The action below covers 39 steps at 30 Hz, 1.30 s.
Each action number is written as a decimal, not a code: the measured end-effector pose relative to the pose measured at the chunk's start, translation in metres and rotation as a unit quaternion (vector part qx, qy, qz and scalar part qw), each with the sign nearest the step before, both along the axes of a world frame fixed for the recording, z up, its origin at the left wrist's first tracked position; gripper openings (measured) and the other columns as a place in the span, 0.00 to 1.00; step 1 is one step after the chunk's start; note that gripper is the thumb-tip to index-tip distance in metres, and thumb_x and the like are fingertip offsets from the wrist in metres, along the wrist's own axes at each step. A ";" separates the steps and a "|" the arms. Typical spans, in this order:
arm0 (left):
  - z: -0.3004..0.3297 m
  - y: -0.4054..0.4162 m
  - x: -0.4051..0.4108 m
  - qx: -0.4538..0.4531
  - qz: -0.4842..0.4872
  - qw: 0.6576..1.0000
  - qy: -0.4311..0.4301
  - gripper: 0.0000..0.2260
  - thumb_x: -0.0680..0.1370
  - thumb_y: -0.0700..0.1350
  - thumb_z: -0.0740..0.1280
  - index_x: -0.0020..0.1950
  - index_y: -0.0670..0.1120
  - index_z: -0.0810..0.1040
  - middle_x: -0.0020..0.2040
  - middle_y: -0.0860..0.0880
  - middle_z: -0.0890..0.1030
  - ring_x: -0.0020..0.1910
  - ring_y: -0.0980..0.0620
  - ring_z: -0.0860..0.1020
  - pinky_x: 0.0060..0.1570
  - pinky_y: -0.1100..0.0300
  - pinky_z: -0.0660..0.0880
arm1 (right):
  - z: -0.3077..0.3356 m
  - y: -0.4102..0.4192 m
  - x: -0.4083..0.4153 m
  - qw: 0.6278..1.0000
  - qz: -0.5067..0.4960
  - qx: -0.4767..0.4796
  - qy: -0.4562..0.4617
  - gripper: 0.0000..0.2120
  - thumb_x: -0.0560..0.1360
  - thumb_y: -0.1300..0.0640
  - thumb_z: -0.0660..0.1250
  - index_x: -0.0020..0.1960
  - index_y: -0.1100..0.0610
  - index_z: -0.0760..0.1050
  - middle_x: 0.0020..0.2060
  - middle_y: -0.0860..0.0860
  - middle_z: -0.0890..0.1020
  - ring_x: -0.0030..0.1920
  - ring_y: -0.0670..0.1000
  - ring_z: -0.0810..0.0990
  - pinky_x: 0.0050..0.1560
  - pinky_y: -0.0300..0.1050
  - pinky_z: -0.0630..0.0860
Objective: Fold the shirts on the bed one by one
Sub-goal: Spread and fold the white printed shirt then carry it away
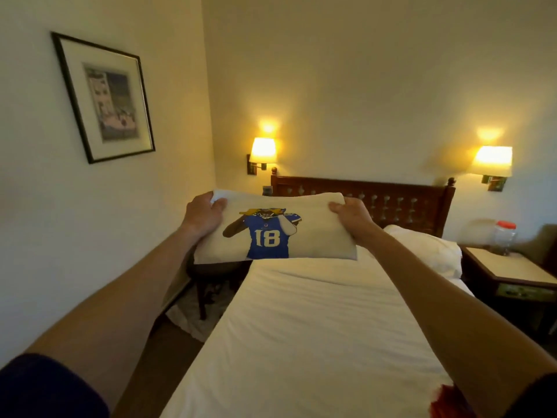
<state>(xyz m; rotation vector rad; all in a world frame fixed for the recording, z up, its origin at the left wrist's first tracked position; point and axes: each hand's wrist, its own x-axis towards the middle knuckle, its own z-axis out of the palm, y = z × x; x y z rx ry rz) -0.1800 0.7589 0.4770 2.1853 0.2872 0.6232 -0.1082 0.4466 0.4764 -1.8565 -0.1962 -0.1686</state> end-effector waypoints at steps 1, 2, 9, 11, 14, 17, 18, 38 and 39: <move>0.009 0.007 -0.001 0.003 0.008 1.000 -0.001 0.20 0.83 0.52 0.60 0.70 0.42 0.74 0.67 0.40 0.76 0.65 0.40 0.74 0.64 0.47 0.70 | 0.009 0.007 0.002 1.000 0.014 0.003 -0.005 0.12 0.80 0.56 0.63 0.59 0.59 0.79 0.49 0.56 0.83 0.49 0.56 0.81 0.48 0.49 0.78; 0.018 0.014 -0.002 0.008 0.016 1.000 -0.003 0.19 0.83 0.52 0.60 0.69 0.42 0.74 0.66 0.40 0.77 0.64 0.40 0.74 0.65 0.46 0.71 | 0.017 0.015 0.005 1.000 0.029 0.005 -0.012 0.11 0.81 0.55 0.63 0.59 0.59 0.78 0.49 0.56 0.82 0.50 0.56 0.81 0.49 0.50 0.78; 0.040 0.074 -0.030 0.028 0.087 0.995 -0.043 0.12 0.83 0.49 0.60 0.56 0.43 0.78 0.54 0.42 0.79 0.51 0.46 0.76 0.48 0.53 0.70 | 0.042 0.094 0.030 0.991 0.131 0.013 -0.020 0.05 0.81 0.56 0.62 0.51 0.53 0.77 0.47 0.54 0.81 0.48 0.54 0.81 0.42 0.47 0.77; 0.038 0.104 -0.051 0.026 0.121 0.992 -0.037 0.12 0.83 0.49 0.60 0.57 0.43 0.77 0.56 0.42 0.79 0.51 0.46 0.75 0.48 0.54 0.69 | 0.038 0.137 0.033 0.987 0.161 0.003 -0.010 0.08 0.81 0.54 0.62 0.57 0.55 0.75 0.48 0.54 0.80 0.49 0.54 0.80 0.46 0.49 0.78; 0.035 0.159 -0.092 0.016 0.194 0.981 -0.019 0.17 0.83 0.51 0.60 0.67 0.42 0.74 0.65 0.41 0.76 0.58 0.44 0.75 0.56 0.50 0.72 | 0.032 0.214 0.025 0.979 0.202 0.000 -0.013 0.04 0.81 0.53 0.62 0.54 0.52 0.74 0.44 0.50 0.79 0.44 0.50 0.79 0.36 0.43 0.73; 0.032 0.220 -0.146 0.014 0.273 0.962 0.000 0.25 0.84 0.53 0.60 0.77 0.42 0.65 0.76 0.41 0.67 0.72 0.40 0.68 0.71 0.45 0.66 | 0.029 0.300 0.000 0.965 0.261 0.011 -0.013 0.07 0.81 0.55 0.62 0.44 0.49 0.74 0.40 0.48 0.79 0.41 0.48 0.79 0.33 0.41 0.70; 0.031 0.242 -0.167 0.017 0.295 0.955 0.005 0.25 0.84 0.53 0.60 0.77 0.42 0.64 0.76 0.41 0.66 0.73 0.39 0.67 0.72 0.45 0.65 | 0.028 0.330 -0.011 0.959 0.281 0.011 -0.013 0.09 0.81 0.56 0.63 0.43 0.49 0.74 0.40 0.48 0.80 0.40 0.49 0.79 0.33 0.41 0.70; 0.038 0.617 -0.627 0.041 0.601 0.798 0.001 0.08 0.83 0.51 0.60 0.54 0.49 0.77 0.43 0.52 0.78 0.46 0.50 0.79 0.44 0.58 0.72 | 0.025 0.898 -0.376 0.786 0.616 0.049 0.005 0.09 0.80 0.57 0.63 0.56 0.56 0.78 0.49 0.52 0.82 0.48 0.53 0.81 0.46 0.46 0.77; 0.037 0.630 -0.641 0.042 0.613 0.789 -0.004 0.07 0.83 0.51 0.61 0.54 0.50 0.77 0.41 0.54 0.77 0.44 0.53 0.78 0.42 0.60 0.72 | 0.026 0.919 -0.391 0.781 0.622 0.048 -0.001 0.08 0.80 0.57 0.63 0.56 0.55 0.78 0.49 0.51 0.82 0.47 0.52 0.81 0.45 0.45 0.76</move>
